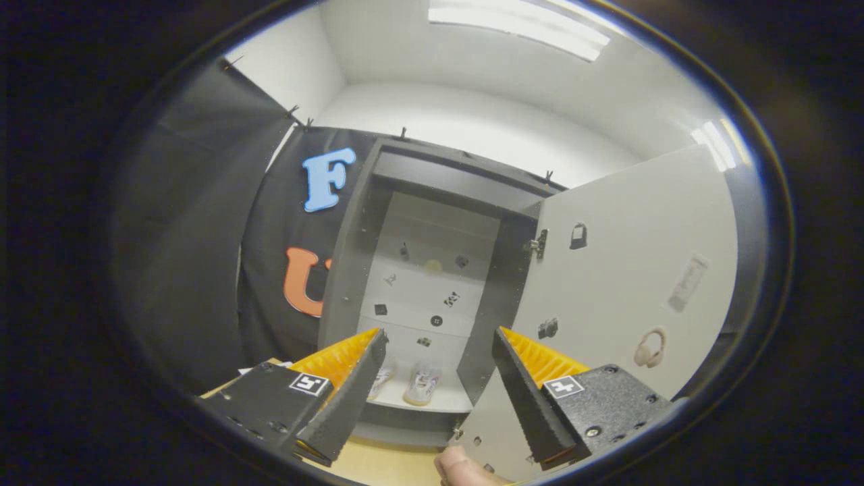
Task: Open the shoe cabinet door, grab the shoes and put them into the shoe cabinet, then close the shoe cabinet door.
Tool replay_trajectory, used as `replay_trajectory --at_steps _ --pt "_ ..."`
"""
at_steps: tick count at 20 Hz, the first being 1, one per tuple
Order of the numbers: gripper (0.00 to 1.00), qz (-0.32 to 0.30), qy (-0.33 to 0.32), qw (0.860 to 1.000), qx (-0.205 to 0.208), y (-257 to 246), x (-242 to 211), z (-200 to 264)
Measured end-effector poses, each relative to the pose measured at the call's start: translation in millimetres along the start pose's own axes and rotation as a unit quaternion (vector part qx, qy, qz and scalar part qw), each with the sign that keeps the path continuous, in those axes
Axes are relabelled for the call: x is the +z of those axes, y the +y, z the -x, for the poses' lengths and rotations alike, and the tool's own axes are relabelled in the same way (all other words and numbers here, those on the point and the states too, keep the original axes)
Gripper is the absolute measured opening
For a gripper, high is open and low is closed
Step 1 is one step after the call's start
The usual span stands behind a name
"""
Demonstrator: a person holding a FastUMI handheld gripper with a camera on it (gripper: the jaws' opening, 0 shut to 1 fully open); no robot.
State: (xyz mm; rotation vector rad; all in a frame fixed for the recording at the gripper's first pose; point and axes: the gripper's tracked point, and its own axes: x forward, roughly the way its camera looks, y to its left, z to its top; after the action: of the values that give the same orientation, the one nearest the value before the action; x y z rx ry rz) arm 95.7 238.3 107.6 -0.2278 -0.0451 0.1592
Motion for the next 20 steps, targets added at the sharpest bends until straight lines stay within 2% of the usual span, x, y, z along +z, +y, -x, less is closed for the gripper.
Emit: replay_trajectory --at_steps 3,6,12,16,20 --pt "1.00 -0.028 0.005 0.999 0.014 -27.5 18.9 32.0" --pt "1.00 -0.029 -0.007 1.000 0.003 -68.3 39.3 65.4" --pt "1.00 -0.063 0.005 0.998 0.009 -156.8 43.7 130.2" --pt "1.00 -0.051 -0.008 0.999 -0.013 -237.5 32.4 164.9" --pt "1.00 -0.056 -0.004 0.997 -0.046 -315.4 -2.7 184.0"
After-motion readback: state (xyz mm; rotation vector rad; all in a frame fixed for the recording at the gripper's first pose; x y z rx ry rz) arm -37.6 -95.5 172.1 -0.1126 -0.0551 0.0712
